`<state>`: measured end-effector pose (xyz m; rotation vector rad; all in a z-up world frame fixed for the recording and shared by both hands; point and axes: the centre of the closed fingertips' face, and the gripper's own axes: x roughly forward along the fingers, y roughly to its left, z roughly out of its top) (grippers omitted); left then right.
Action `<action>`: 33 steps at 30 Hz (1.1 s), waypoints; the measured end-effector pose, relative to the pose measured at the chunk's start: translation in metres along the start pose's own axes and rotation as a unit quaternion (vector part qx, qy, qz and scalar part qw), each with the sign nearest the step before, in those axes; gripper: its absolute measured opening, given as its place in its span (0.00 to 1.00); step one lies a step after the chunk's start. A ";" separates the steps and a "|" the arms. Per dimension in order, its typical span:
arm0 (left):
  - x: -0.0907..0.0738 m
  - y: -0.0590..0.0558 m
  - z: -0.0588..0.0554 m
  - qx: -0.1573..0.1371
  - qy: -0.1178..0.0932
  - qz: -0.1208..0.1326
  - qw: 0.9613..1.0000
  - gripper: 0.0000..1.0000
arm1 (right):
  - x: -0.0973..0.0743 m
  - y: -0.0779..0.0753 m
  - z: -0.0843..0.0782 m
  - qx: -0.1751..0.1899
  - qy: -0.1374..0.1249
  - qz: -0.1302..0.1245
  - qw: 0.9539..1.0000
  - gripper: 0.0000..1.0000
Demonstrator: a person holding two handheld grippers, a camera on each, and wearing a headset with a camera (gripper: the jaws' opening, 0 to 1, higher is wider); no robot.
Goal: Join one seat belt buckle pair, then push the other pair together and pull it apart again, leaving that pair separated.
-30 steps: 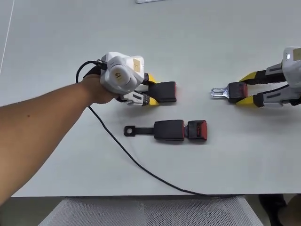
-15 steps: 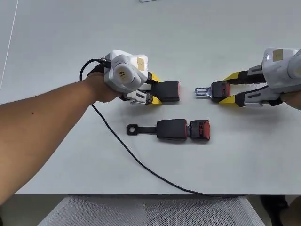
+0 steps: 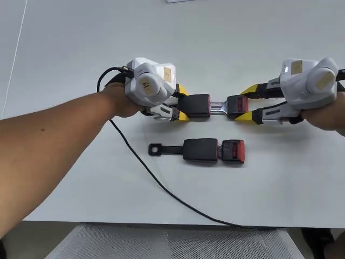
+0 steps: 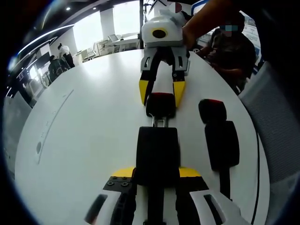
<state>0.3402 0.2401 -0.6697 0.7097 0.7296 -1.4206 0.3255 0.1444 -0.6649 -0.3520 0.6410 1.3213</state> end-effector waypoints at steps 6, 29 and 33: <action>0.000 -0.001 0.000 0.004 0.002 -0.003 1.000 0.33 | 0.006 0.004 0.006 -0.001 0.008 -0.001 1.000 0.33; 0.001 -0.003 0.000 0.009 0.018 -0.006 1.000 0.32 | 0.023 -0.005 0.013 0.037 0.023 -0.010 0.999 0.32; 0.001 -0.003 0.000 0.011 0.018 -0.009 1.000 0.32 | 0.025 -0.007 0.015 0.044 0.027 -0.010 0.999 0.32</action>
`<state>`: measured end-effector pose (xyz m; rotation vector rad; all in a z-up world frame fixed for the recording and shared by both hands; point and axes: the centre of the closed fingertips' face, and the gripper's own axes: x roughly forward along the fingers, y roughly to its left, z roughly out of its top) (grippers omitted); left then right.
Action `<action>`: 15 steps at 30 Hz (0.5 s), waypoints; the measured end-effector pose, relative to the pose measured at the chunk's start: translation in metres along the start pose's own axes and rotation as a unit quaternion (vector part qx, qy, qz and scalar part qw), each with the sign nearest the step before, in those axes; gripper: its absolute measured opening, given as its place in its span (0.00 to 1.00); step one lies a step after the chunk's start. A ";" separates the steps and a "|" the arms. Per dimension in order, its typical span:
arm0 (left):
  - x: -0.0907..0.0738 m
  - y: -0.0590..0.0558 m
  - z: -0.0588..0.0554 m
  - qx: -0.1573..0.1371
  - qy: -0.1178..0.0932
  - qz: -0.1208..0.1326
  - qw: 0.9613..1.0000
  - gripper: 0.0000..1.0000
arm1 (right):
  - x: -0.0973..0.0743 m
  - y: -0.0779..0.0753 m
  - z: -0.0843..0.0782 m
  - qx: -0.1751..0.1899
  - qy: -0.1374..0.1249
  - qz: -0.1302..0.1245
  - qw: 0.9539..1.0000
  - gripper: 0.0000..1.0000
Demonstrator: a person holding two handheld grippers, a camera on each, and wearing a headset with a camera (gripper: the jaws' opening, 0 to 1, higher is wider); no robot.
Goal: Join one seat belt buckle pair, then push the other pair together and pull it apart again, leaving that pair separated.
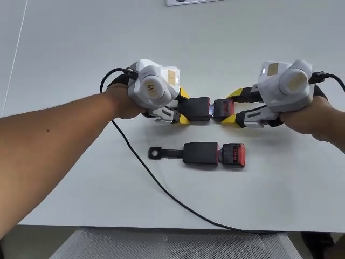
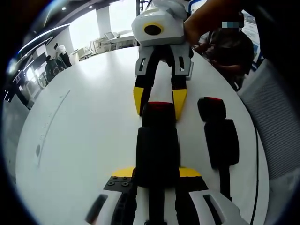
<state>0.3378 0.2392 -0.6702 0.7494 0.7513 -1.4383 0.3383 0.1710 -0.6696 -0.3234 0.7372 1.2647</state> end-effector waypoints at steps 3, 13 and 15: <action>0.000 0.000 0.000 0.003 0.003 -0.002 1.000 0.32 | 0.002 0.001 0.000 -0.004 0.006 0.001 1.000 0.32; 0.000 0.001 -0.001 0.006 0.009 -0.003 1.000 0.32 | 0.005 0.001 0.003 -0.010 0.013 -0.001 1.000 0.32; 0.001 0.001 -0.001 0.005 0.009 -0.003 1.000 0.32 | 0.005 0.002 0.004 -0.010 0.014 -0.002 1.000 0.32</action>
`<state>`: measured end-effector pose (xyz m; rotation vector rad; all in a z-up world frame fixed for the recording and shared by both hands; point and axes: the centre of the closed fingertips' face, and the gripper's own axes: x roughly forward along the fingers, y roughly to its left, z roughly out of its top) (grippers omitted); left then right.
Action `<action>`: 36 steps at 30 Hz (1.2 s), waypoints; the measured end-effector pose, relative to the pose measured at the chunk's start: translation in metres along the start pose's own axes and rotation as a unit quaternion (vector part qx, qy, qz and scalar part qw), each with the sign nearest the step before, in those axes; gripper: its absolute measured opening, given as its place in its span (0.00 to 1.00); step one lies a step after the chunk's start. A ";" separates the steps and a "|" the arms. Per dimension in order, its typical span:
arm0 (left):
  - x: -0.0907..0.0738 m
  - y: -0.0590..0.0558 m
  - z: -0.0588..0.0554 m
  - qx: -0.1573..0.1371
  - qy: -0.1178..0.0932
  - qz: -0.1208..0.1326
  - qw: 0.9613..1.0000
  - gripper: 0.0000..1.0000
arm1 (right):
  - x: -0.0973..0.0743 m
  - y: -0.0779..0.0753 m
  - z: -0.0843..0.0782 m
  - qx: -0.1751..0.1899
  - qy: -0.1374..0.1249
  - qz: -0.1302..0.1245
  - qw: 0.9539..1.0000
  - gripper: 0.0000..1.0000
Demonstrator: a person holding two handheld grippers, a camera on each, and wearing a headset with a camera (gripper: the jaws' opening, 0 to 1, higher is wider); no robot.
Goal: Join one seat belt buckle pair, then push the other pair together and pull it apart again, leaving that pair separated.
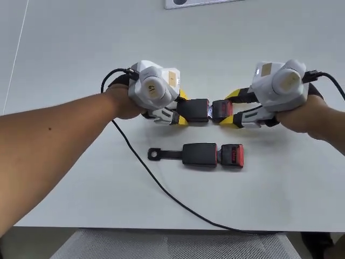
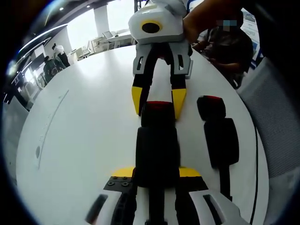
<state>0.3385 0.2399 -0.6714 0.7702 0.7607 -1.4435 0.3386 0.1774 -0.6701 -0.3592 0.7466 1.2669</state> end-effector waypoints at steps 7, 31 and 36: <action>0.000 0.001 0.000 0.001 0.001 0.000 1.000 0.32 | 0.000 0.000 0.001 -0.001 0.000 0.000 1.000 0.32; 0.000 0.001 0.000 -0.001 0.001 0.000 1.000 0.32 | -0.001 0.002 0.000 -0.007 0.004 -0.008 1.000 0.33; 0.000 0.002 0.001 -0.001 0.002 0.000 1.000 0.32 | -0.002 0.001 0.000 -0.008 0.004 -0.008 1.000 0.33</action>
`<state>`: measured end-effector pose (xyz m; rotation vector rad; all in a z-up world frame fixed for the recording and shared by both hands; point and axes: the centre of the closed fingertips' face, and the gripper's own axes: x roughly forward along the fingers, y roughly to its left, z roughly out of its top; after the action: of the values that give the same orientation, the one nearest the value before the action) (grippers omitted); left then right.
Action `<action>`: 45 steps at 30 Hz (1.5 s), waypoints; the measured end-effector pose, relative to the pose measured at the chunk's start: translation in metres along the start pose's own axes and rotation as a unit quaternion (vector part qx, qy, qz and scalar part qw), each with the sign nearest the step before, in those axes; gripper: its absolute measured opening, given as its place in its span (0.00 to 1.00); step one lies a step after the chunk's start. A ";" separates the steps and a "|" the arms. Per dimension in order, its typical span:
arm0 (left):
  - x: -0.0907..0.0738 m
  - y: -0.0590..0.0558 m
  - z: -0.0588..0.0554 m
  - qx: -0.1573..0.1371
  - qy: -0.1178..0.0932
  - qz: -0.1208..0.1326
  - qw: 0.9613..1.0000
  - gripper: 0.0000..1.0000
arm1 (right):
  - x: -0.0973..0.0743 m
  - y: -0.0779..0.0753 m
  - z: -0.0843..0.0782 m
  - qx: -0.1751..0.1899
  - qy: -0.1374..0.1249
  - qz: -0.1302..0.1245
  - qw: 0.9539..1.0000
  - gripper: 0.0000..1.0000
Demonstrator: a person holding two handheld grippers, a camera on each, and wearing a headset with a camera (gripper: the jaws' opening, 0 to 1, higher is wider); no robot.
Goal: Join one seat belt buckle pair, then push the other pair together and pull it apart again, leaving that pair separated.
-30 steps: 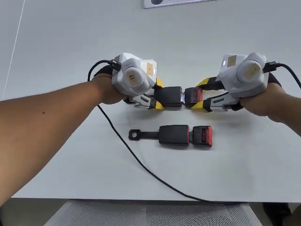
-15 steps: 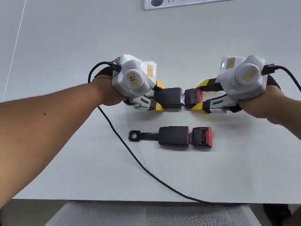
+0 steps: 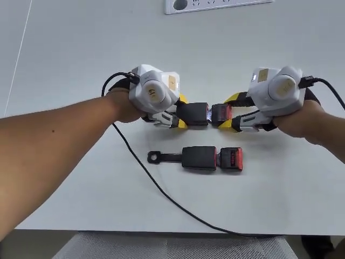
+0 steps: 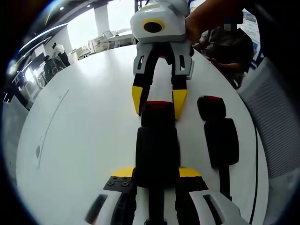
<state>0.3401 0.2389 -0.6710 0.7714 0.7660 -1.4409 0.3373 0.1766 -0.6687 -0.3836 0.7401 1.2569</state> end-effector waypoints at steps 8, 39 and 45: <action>0.000 0.000 0.001 0.001 0.002 -0.001 1.000 0.32 | -0.002 -0.001 -0.001 -0.005 0.002 0.000 1.000 0.33; -0.001 -0.001 0.001 -0.006 0.005 0.000 1.000 0.33 | -0.036 -0.008 -0.033 -0.026 0.013 0.002 1.000 0.34; -0.001 -0.001 0.001 -0.005 0.005 0.000 1.000 0.33 | -0.047 -0.013 -0.045 -0.020 0.018 -0.002 1.000 0.34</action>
<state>0.3395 0.2388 -0.6694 0.7709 0.7806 -1.4338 0.3311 0.1109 -0.6705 -0.4411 0.7446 1.2667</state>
